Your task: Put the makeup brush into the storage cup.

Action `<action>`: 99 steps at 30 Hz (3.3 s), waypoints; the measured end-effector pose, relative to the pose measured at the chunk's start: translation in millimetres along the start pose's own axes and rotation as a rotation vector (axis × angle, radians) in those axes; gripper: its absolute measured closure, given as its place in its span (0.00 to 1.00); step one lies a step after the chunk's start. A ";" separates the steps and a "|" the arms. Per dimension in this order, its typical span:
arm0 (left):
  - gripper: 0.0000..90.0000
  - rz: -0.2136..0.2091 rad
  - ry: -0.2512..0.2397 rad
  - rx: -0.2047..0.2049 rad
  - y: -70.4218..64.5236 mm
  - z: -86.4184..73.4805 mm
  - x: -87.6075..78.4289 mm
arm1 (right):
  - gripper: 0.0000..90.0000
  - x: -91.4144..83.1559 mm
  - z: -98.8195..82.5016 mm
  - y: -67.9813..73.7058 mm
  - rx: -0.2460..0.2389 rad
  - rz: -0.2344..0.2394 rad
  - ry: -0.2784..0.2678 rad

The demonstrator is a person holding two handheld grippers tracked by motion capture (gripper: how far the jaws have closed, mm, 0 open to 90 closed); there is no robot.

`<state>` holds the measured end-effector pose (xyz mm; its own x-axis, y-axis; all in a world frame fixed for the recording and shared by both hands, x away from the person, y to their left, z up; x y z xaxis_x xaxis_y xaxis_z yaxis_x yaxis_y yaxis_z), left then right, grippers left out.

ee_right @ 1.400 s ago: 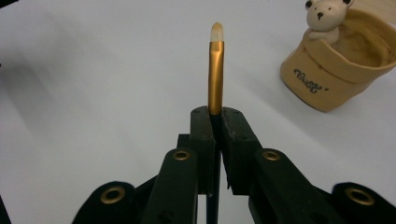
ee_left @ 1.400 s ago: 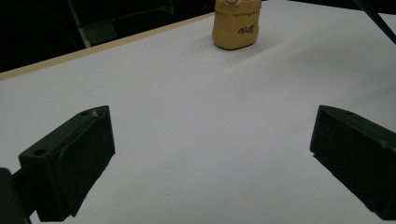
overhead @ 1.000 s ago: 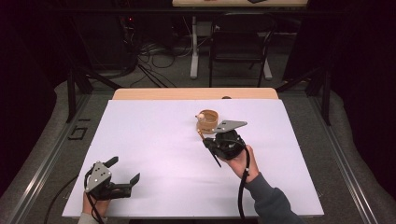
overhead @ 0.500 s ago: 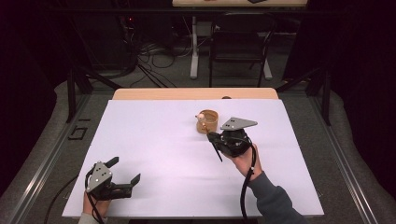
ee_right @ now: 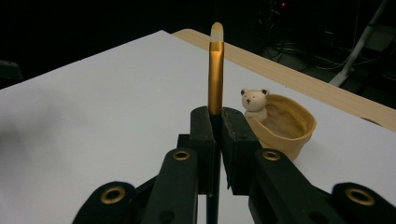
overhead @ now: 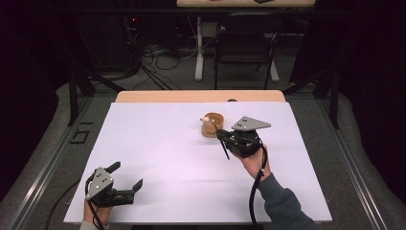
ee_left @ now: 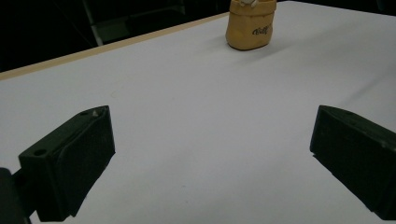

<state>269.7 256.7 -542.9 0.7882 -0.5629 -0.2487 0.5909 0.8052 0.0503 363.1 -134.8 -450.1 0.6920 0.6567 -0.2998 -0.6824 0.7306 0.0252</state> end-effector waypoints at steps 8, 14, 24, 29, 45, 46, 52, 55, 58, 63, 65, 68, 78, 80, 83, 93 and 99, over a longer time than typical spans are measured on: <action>0.00 -0.001 0.008 0.002 1.0 -0.6 2.2 | 0.93 2.4 -1.5 -12.2 0.008 -0.008 -0.017; 0.00 -0.001 0.014 0.006 0.2 -1.1 4.1 | 0.93 1.5 -1.0 -20.0 0.004 -0.034 -0.039; 0.00 0.000 0.026 0.009 -0.6 -1.0 5.5 | 0.93 -0.1 1.1 -28.6 0.001 -0.055 -0.074; 0.00 -0.006 0.030 0.009 0.3 -1.5 6.8 | 0.93 2.9 2.4 -31.7 -0.010 -0.062 -0.084; 0.00 -0.013 0.038 0.012 -1.2 -1.4 8.9 | 0.93 12.9 7.6 -37.9 -0.024 -0.046 -0.105; 0.00 -0.013 0.037 0.012 -1.1 -1.4 8.9 | 0.93 13.6 7.8 -37.9 -0.023 -0.045 -0.104; 0.00 -0.013 0.038 0.013 -1.0 -1.4 9.2 | 0.93 17.8 9.0 -40.0 -0.027 -0.047 -0.110; 0.00 -0.014 0.037 0.016 -1.4 -1.4 9.5 | 0.93 19.6 9.2 -41.9 -0.024 -0.046 -0.113; 0.00 -0.015 0.039 0.019 -2.1 -1.1 10.1 | 0.93 21.0 9.6 -42.3 -0.032 -0.048 -0.115; 0.00 -0.017 0.038 0.018 -2.1 -1.0 9.5 | 0.93 24.5 9.8 -41.9 -0.036 -0.052 -0.120; 0.00 -0.017 0.037 0.018 -2.1 -0.9 9.1 | 0.93 25.5 10.5 -41.7 -0.036 -0.053 -0.122; 0.00 -0.019 0.035 0.016 -2.5 -0.9 8.8 | 0.93 26.6 12.0 -41.7 -0.039 -0.055 -0.127; 0.00 -0.021 0.034 0.009 -2.7 -1.0 8.9 | 0.93 30.7 16.8 -40.5 -0.043 -0.062 -0.135; 0.00 -0.022 0.031 0.005 -2.8 -1.0 8.8 | 0.93 32.0 19.0 -38.9 -0.054 -0.065 -0.137; 0.00 -0.020 0.031 -0.001 -2.0 -1.4 9.1 | 0.93 34.0 23.1 -38.2 -0.060 -0.068 -0.145; 0.00 -0.026 0.030 0.004 -2.7 -0.8 10.3 | 0.93 43.6 27.5 -48.1 -0.037 -0.094 -0.141; 0.00 -0.029 0.029 0.002 -2.7 -0.8 10.0 | 0.93 47.3 34.8 -51.0 -0.044 -0.102 -0.144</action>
<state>275.8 249.1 -546.3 0.7655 -0.5805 -0.2776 0.6139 0.7881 0.0447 438.8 -134.5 -432.4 0.7826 0.6020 -0.1584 -0.6144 0.7879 -0.0412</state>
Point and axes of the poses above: each handheld gripper's, and its own axes: x roughly forward along the jaws, z roughly out of its top, y roughly to its left, the point moved 2 cm from there along x, roughly forward along the jaws, and after that the axes turned 7 degrees about -y, right-handed, at the moved point
